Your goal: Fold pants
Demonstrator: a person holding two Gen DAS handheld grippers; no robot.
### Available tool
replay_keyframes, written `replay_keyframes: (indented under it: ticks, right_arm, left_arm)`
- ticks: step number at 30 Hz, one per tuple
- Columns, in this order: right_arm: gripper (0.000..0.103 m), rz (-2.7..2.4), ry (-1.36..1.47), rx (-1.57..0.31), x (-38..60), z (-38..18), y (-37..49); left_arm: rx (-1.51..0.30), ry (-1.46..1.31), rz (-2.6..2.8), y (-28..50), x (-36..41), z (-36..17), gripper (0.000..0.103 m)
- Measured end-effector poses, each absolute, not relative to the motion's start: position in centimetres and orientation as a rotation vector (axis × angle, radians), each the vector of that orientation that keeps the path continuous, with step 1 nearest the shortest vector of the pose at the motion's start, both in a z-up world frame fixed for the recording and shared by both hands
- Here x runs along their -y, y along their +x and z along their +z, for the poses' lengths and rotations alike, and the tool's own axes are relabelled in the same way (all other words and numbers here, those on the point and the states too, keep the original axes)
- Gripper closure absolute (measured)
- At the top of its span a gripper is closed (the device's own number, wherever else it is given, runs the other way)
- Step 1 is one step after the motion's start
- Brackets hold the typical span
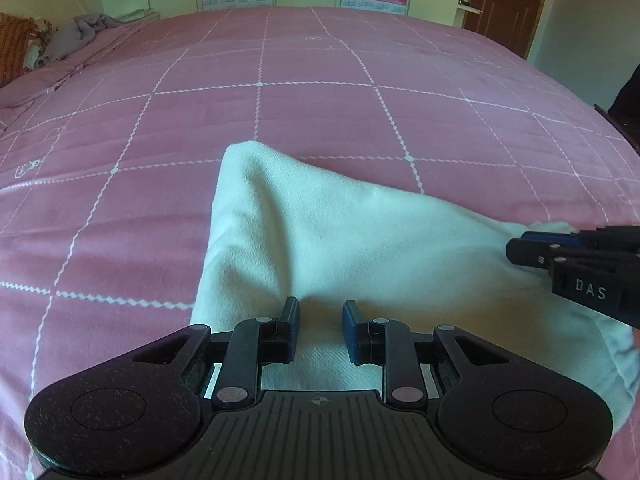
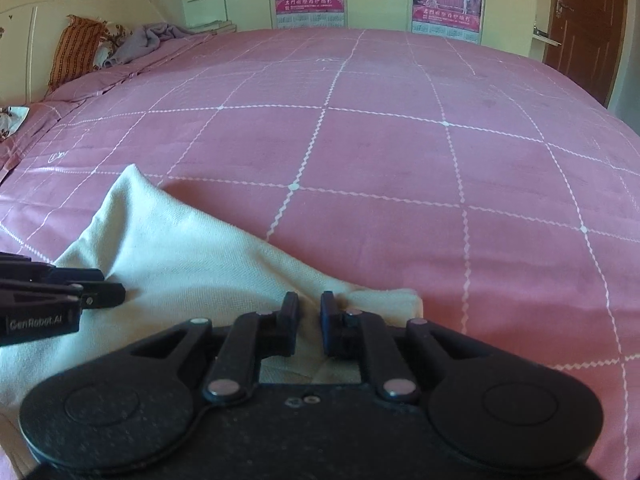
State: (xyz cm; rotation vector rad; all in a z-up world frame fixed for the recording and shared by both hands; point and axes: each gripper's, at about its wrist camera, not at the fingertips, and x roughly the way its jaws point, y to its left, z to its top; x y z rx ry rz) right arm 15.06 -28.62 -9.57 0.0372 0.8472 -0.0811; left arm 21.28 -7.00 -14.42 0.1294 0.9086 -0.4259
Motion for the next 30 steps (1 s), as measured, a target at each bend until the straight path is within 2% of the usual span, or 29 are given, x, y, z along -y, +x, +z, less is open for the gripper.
replay_keyframes:
  ticks: [2, 5, 13, 15, 22, 27, 28, 30]
  right_arm:
    - [0.087, -0.073, -0.025, -0.845, 27.5, -8.9, 14.2]
    - [0.084, -0.052, -0.082, -0.807, 25.9, -8.1, 11.5]
    - [0.081, -0.060, -0.104, -0.767, 24.8, -8.8, 4.1]
    - [0.081, -0.072, -0.032, -0.771, 25.5, -8.4, 3.4]
    - [0.080, -0.090, -0.086, -0.779, 24.6, -8.5, 2.1]
    - [0.079, -0.113, -0.060, -0.790, 24.6, -8.1, 1.7]
    - [0.075, -0.114, -0.051, -0.793, 24.7, -8.1, 1.4]
    - [0.060, -0.130, -0.037, -0.802, 25.1, -8.1, 0.8]
  left_arm:
    - [-0.912, 0.125, -0.436, 19.7, 6.3, -14.1, 0.078]
    - [-0.913, 0.102, -0.458, 17.9, 5.2, -13.7, 0.078]
    - [-0.943, 0.056, -0.483, 13.9, 3.0, -14.0, 0.078]
    - [-0.955, 0.020, -0.479, 13.7, 2.4, -13.9, 0.078]
    - [-0.951, 0.010, -0.471, 12.7, 1.7, -13.4, 0.078]
    - [-0.884, 0.059, -0.449, 11.4, 1.8, -11.7, 0.078]
    - [-0.876, 0.073, -0.440, 11.1, 1.6, -11.5, 0.078]
    - [-0.871, 0.079, -0.424, 10.8, 1.1, -11.4, 0.078]
